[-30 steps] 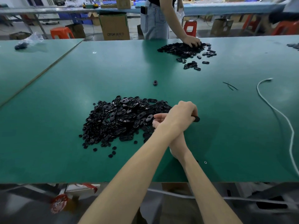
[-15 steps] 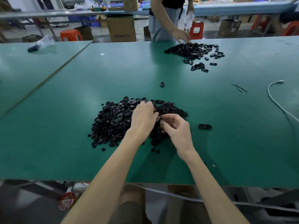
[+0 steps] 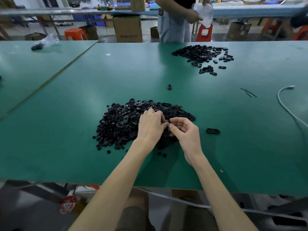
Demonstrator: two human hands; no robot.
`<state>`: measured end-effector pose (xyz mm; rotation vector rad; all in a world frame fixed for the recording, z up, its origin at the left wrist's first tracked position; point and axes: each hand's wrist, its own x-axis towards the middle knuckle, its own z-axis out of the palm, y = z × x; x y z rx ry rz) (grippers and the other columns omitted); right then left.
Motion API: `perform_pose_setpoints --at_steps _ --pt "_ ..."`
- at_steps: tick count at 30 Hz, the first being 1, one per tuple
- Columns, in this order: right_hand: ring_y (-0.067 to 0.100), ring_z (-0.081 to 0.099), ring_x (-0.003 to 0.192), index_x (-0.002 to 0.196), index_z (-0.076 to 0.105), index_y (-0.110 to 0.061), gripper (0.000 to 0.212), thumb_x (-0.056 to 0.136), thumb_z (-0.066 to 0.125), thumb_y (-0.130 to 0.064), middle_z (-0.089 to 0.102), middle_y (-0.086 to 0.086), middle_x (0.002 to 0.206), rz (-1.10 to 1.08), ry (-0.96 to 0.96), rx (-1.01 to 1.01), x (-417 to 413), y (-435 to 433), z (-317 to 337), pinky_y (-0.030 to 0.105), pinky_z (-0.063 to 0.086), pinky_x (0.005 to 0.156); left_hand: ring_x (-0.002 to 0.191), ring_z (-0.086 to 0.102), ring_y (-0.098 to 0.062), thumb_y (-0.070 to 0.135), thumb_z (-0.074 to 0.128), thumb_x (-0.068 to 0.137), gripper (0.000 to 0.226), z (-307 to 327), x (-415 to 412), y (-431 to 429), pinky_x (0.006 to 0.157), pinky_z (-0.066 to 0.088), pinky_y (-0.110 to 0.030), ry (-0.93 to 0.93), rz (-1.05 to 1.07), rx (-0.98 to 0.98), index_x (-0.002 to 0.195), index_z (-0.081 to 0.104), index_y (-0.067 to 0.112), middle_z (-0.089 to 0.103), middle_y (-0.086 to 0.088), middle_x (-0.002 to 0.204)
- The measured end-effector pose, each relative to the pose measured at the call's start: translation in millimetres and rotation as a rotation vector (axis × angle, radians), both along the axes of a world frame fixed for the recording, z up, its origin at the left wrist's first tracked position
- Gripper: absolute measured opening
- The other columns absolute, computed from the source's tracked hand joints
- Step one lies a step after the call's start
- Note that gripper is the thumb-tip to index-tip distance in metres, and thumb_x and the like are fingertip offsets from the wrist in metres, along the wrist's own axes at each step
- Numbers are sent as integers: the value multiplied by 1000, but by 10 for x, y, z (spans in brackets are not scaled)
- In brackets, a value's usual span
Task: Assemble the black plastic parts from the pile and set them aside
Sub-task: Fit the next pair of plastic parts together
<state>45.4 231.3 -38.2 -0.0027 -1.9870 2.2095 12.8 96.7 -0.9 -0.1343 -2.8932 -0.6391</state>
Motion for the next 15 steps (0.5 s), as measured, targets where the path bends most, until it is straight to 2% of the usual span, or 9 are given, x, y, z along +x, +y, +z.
perform_pose_setpoints --at_steps 5,10,13,15 --pt "8 72 82 104 74 -9 17 93 73 4 77 -2 90 -11 -8 -23 -3 7 -3 20 57 69 115 54 -26 33 67 98 13 41 -25 24 101 30 -38 21 31 -51 101 71 21 72 0 106" --pt "9 72 82 107 74 -9 15 95 72 0 77 2 93 -37 -12 -35 1 12 -5 22 57 69 112 53 -24 29 56 105 16 15 15 3 100 24 -38 95 19 -7 105 67 17 71 1 104" --pt "14 73 81 111 70 -9 11 102 67 -11 76 8 95 -69 -21 -72 -10 -1 7 25 59 70 102 57 -18 29 56 105 16 20 58 -45 98 26 -34 218 -61 88 105 66 16 69 3 103" --pt "16 72 79 114 68 -9 14 105 64 -19 76 9 94 -68 -32 -99 -14 -13 16 26 59 68 94 57 -12 25 60 104 13 6 83 -89 96 30 -31 266 -192 143 103 66 14 67 6 101"
